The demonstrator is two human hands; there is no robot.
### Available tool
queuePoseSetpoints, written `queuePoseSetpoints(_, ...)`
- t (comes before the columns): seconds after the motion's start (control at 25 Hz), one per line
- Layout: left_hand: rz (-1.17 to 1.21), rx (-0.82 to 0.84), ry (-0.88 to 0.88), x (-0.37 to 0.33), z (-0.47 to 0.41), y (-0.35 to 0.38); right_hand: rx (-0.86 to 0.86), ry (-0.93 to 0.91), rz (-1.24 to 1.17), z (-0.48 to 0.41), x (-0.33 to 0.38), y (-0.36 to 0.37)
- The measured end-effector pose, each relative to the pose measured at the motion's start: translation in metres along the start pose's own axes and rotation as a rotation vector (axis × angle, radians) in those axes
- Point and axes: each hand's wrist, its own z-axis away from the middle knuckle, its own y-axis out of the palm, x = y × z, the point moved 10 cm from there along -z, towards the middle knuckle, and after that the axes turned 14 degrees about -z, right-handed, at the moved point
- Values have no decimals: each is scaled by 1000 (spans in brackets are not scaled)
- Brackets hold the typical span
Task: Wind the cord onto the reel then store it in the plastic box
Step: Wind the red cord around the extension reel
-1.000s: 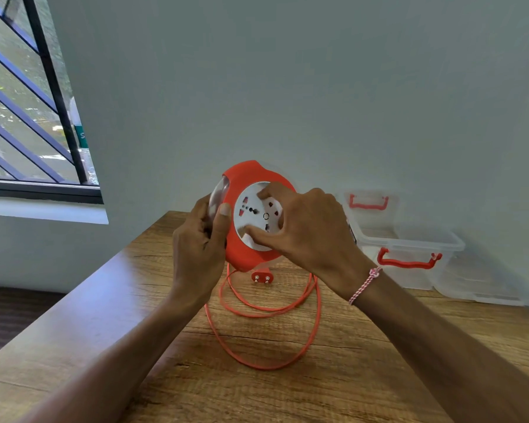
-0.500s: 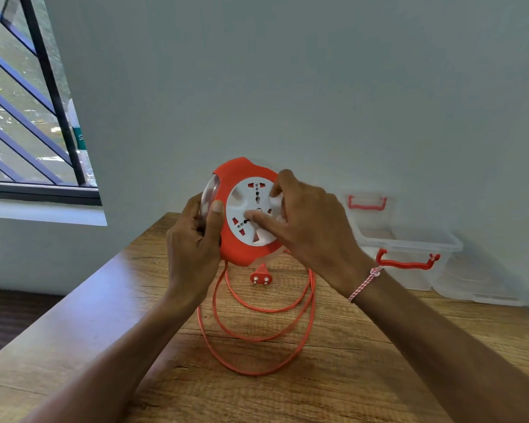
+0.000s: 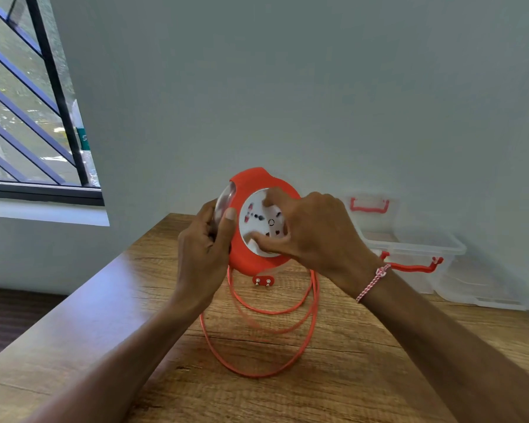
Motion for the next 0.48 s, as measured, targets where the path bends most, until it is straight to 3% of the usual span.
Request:
queuePoseSetpoints(0.12,16,-1,14,-2,1,0,-114,547,-487,14,-39,15)
queuePoseSetpoints(0.2,17,-4,4,0,1,1,-108,719,-611,22,-49,27)
queuePoseSetpoints(0.28,26,-5,-18,3,0,0,-95,559,-371,13,-44,12)
queuePoseSetpoints(0.36,31,-17,-25,3,-2,-2,-48,259,-149,-1,-24,-4)
queuePoseSetpoints(0.48,57,-37,-45,4,-5,-7,169,-88,62,-8,0,-1)
